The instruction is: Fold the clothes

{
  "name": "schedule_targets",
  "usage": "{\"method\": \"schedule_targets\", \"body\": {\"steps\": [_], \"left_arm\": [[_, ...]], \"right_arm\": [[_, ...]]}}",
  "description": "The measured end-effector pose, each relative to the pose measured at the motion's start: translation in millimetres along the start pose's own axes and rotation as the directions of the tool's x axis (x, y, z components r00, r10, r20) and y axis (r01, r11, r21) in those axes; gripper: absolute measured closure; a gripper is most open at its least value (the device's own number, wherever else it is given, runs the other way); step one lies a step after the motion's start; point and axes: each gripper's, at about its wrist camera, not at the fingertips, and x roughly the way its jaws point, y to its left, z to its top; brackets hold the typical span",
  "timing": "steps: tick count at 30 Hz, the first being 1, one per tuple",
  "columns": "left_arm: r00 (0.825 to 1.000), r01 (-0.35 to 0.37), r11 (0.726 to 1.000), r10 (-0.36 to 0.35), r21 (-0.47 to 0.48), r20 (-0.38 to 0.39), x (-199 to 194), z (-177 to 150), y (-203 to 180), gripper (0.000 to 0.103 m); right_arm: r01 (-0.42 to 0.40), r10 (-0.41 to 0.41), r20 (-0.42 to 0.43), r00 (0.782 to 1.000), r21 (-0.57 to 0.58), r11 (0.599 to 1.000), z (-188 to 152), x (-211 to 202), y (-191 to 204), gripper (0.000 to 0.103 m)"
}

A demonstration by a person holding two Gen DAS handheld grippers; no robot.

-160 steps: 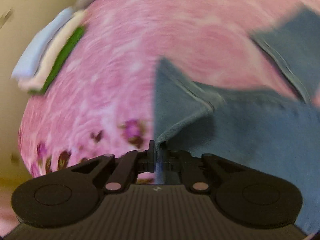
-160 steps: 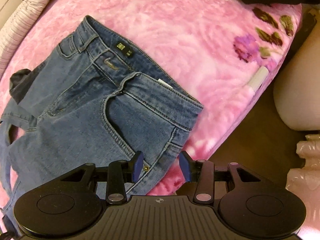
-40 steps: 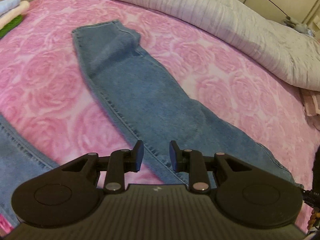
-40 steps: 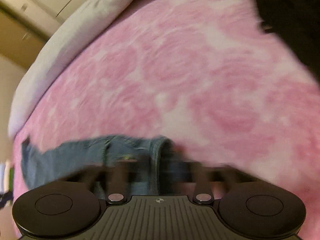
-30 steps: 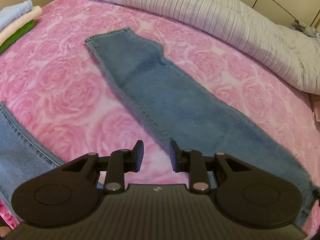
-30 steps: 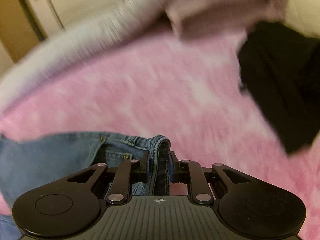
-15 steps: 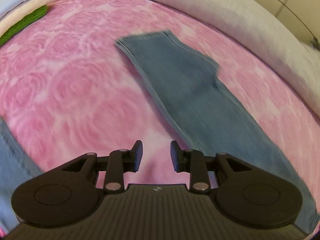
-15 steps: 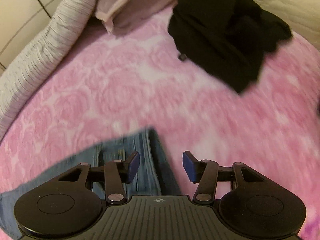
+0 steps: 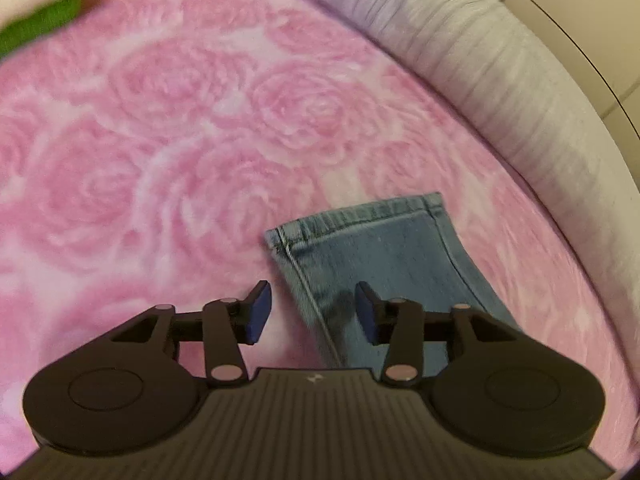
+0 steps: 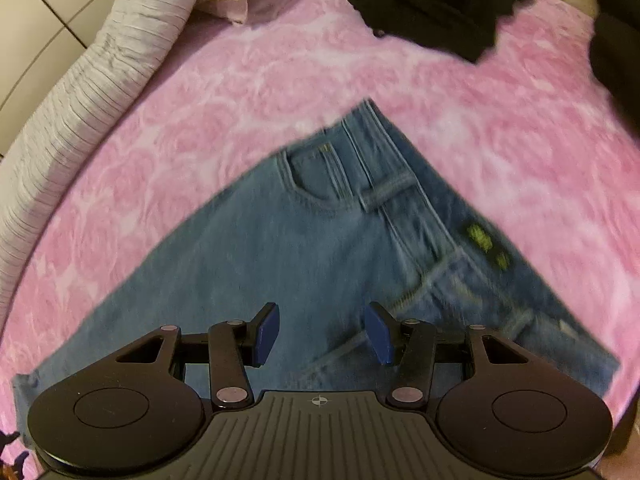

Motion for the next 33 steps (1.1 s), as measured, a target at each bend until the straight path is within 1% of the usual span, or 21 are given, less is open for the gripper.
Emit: {"method": "schedule_targets", "body": {"steps": [1,2,4,5,7,8,9,10,11,12,13,14,16,18,20,21,24,26,28,30,33], "left_arm": [[1.000,0.014,1.000,-0.014,0.002,0.003,4,1,0,0.097],[0.999,0.023,0.999,-0.025,0.043,0.039,-1,0,-5,0.099],[0.985,0.011,0.983,-0.042,0.182,0.166,-24,-8,-18,0.099],[0.967,-0.015,0.962,-0.056,0.274,0.249,-40,-17,-23,0.098],[0.909,-0.090,0.893,-0.107,0.441,0.402,-71,-35,-34,0.097],[0.895,-0.122,0.870,-0.112,0.478,0.432,-77,-41,-32,0.096],[0.914,-0.136,0.875,-0.070,0.465,0.399,-67,-42,-20,0.094],[0.941,-0.146,0.889,-0.011,0.434,0.339,-50,-42,-5,0.091],[0.960,-0.166,0.893,0.049,0.418,0.277,-33,-41,9,0.087],[0.968,-0.187,0.887,0.092,0.422,0.235,-19,-42,19,0.083],[0.968,-0.182,0.883,0.084,0.433,0.234,-15,-42,25,0.082],[0.966,-0.180,0.881,0.076,0.436,0.245,-17,-40,28,0.078],[0.959,-0.218,0.877,0.112,0.428,0.259,-23,-32,26,0.073],[0.943,-0.275,0.869,0.161,0.411,0.291,-31,-22,26,0.071],[0.921,-0.344,0.857,0.228,0.383,0.317,-41,-14,32,0.074],[0.921,-0.349,0.857,0.238,0.379,0.310,-49,-15,35,0.075],[0.953,-0.276,0.873,0.197,0.402,0.228,-80,-36,42,0.077],[0.981,-0.185,0.875,0.140,0.447,0.132,-102,-68,40,0.077],[0.996,-0.083,0.887,0.082,0.455,0.022,-123,-107,38,0.077],[0.997,0.005,0.904,0.029,0.427,-0.072,-145,-151,34,0.077],[0.978,0.125,0.924,-0.054,0.363,-0.200,-177,-216,27,0.077]], "right_arm": [[0.011,-0.011,-0.004,1.000,0.012,1.000,-6,-2,0,0.051],[0.018,-0.018,-0.007,1.000,0.026,0.999,-11,-3,-1,0.051],[0.037,-0.037,-0.005,0.999,0.055,0.998,-18,-8,-3,0.051],[0.044,-0.044,-0.002,0.999,0.067,0.997,-21,-10,-4,0.051],[0.055,-0.056,0.003,0.998,0.093,0.994,-25,-14,-5,0.051],[0.055,-0.055,0.001,0.998,0.096,0.994,-27,-15,-4,0.051],[0.056,-0.055,-0.003,0.998,0.096,0.994,-28,-15,-2,0.051],[0.054,-0.053,-0.009,0.999,0.094,0.994,-29,-13,0,0.051],[0.047,-0.046,-0.016,0.999,0.086,0.995,-31,-11,3,0.051],[0.041,-0.039,-0.023,0.999,0.078,0.996,-32,-8,5,0.051],[0.037,-0.036,-0.029,0.999,0.066,0.997,-33,-6,9,0.051],[0.038,-0.036,-0.033,0.999,0.053,0.998,-34,-5,11,0.051],[0.038,-0.037,-0.035,0.999,0.029,0.999,-36,-5,13,0.051],[0.041,-0.041,-0.030,0.999,0.005,0.999,-38,-9,12,0.051],[0.054,-0.054,-0.019,0.998,-0.012,0.998,-40,-15,5,0.051],[0.064,-0.065,-0.013,0.998,-0.017,0.998,-41,-18,0,0.051],[0.091,-0.091,-0.004,0.996,-0.002,0.996,-49,-29,-23,0.051],[0.108,-0.108,-0.003,0.994,0.024,0.994,-56,-37,-44,0.051],[0.123,-0.122,-0.006,0.992,0.046,0.991,-66,-46,-66,0.051],[0.135,-0.134,-0.014,0.991,0.069,0.988,-76,-56,-90,0.051],[0.139,-0.138,-0.019,0.990,0.122,0.983,-81,-72,-130,0.051]]}}
